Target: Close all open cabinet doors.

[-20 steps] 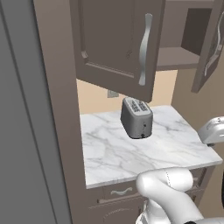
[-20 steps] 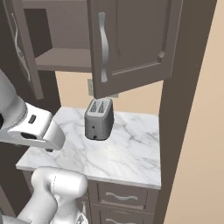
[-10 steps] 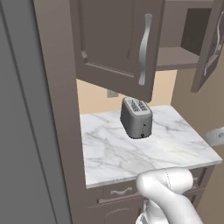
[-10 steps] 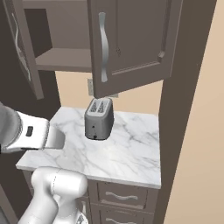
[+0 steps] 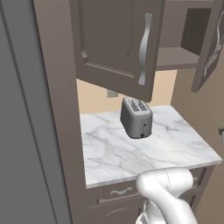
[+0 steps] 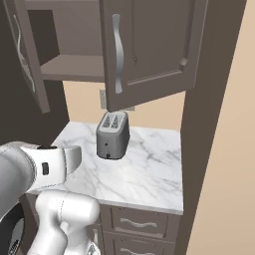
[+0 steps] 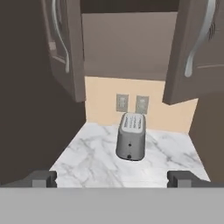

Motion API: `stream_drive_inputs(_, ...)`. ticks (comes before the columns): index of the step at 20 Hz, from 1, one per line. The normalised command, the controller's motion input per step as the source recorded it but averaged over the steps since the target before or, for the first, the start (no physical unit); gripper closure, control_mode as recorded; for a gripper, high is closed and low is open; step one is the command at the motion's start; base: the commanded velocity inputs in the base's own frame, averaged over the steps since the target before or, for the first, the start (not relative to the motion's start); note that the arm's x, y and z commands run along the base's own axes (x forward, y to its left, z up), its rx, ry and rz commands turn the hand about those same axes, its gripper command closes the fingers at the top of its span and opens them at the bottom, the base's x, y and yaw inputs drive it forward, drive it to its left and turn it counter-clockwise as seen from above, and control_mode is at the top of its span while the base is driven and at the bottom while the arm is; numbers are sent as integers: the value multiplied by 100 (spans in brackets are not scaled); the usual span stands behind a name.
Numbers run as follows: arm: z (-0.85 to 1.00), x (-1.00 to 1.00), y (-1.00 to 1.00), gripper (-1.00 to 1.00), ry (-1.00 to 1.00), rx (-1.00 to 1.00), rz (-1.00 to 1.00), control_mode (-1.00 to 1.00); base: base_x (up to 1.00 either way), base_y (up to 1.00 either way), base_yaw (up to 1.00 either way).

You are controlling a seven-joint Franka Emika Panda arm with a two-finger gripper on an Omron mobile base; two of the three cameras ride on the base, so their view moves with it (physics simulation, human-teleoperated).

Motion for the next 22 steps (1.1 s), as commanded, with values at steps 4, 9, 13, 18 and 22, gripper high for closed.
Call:
stream_drive_inputs(4, 31, 21, -18, -100, -32, 4, 4, -100, 0, 0, 0)
stream_drive_inputs(9, 34, 14, -15, -100, -26, 4, 3, -100, 0, 0, 0)
stream_drive_inputs(13, 35, 0, -16, -100, -20, 0, 3, -100, 0, 0, 0)
stream_drive_inputs(18, 14, 9, -21, -100, -10, 0, 1, -100, 0, 0, 0)
stream_drive_inputs(22, 0, 22, -28, -100, -1, 0, 4, -100, 0, 0, 0)
